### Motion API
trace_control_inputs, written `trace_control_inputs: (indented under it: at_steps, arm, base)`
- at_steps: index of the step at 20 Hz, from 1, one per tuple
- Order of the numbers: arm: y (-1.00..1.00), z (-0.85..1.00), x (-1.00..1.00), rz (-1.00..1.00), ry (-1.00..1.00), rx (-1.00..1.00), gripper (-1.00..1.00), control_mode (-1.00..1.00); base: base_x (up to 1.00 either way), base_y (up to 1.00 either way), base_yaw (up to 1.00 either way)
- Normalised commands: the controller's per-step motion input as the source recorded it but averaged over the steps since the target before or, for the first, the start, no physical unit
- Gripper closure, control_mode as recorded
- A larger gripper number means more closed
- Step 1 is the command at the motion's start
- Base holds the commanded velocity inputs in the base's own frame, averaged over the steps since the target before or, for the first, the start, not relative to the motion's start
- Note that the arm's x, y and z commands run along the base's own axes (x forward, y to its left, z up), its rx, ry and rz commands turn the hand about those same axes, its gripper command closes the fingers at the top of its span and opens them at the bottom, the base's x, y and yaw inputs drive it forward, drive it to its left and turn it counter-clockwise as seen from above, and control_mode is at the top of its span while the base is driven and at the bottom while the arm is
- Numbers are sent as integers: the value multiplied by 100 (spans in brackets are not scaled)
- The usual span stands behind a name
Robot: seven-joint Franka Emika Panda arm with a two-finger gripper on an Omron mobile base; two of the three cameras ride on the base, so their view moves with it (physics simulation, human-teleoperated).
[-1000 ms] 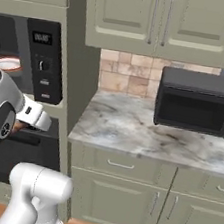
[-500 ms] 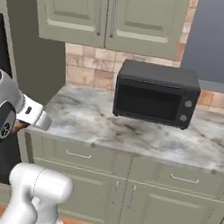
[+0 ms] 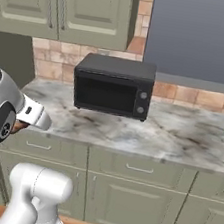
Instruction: Retrieve the reheated potato from the microwave, then place the potato, cheese, and condiment on the cutting board.
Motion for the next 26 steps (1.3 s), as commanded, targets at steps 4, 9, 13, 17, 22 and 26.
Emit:
trace_control_inputs:
  at_steps: [4, 9, 13, 17, 22, 26]
  arm:
    - [0, 0, 0, 0, 0, 0, 100, 100]
    - [0, 0, 0, 0, 0, 0, 100, 100]
    - [0, 0, 0, 0, 0, 0, 100, 100]
    - [0, 0, 0, 0, 0, 0, 100, 100]
    - [0, 0, 0, 0, 0, 0, 100, 100]
    - [0, 0, 0, 0, 0, 0, 100, 100]
  base:
    - [33, -74, 0]
    - [34, -74, 0]
    - [32, -74, 0]
    - [33, -74, 0]
    - [34, -74, 0]
    - [39, -71, 0]
